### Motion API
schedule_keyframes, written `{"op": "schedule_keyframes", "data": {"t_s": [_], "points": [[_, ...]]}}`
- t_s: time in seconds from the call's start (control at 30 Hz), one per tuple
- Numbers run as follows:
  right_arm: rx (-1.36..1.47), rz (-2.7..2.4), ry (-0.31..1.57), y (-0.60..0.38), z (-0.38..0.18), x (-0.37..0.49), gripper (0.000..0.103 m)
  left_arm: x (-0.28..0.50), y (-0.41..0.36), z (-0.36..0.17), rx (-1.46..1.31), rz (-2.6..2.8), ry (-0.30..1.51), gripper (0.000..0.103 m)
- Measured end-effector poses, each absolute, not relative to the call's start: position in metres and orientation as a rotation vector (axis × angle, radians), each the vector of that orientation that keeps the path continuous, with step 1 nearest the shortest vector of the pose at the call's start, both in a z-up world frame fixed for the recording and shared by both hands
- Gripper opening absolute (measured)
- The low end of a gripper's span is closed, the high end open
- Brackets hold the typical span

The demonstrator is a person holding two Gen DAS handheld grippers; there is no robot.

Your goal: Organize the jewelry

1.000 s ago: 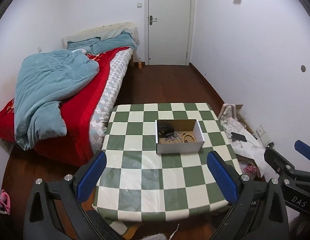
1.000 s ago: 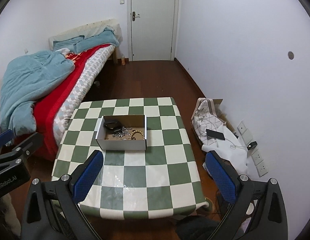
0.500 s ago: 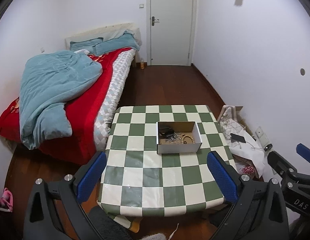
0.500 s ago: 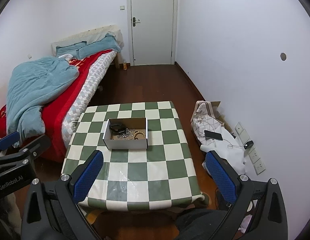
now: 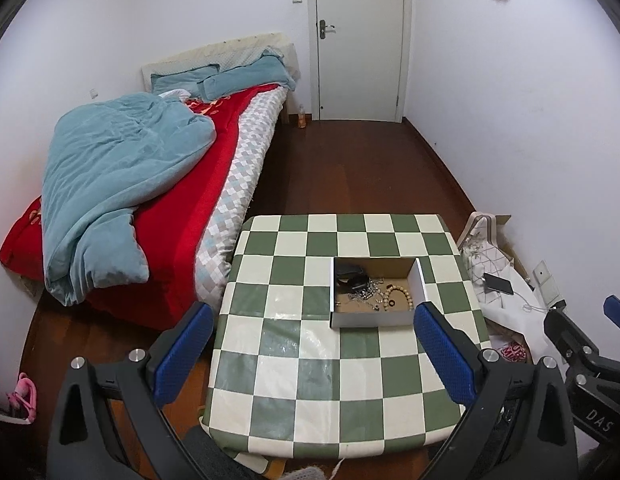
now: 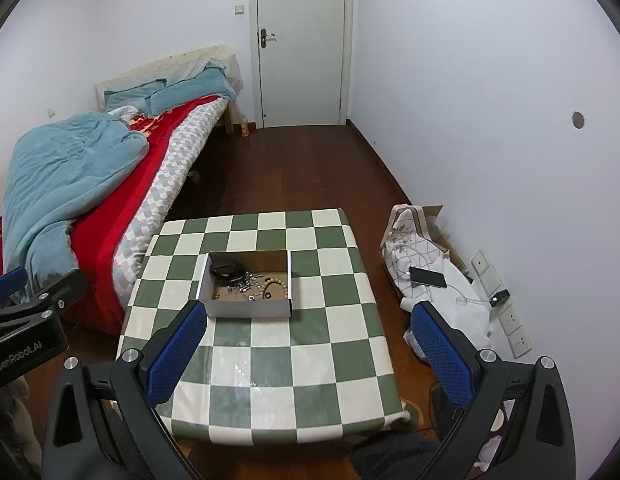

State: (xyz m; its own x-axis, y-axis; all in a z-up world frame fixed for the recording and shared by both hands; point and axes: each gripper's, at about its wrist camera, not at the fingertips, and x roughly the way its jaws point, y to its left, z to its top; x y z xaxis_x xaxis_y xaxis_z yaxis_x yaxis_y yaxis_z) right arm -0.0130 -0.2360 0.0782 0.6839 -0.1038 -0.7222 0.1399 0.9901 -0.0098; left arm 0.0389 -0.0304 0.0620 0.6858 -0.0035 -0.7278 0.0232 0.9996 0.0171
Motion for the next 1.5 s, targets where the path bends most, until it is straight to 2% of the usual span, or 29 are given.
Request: {"op": "schedule_keyframes", "data": {"t_s": [0.7, 1.5], "points": [[0.008, -0.133, 0.933, -0.231, 0.045, 0.074, 0.103, 0.086, -0.033, 0.037, 0.024, 0.008, 0.905, 0.103], [-0.016, -0.099, 0.962, -0.218, 0.039, 0.08, 0.103, 0.081, -0.021, 0.037, 0.023, 0.032, 0.896, 0.103]]}}
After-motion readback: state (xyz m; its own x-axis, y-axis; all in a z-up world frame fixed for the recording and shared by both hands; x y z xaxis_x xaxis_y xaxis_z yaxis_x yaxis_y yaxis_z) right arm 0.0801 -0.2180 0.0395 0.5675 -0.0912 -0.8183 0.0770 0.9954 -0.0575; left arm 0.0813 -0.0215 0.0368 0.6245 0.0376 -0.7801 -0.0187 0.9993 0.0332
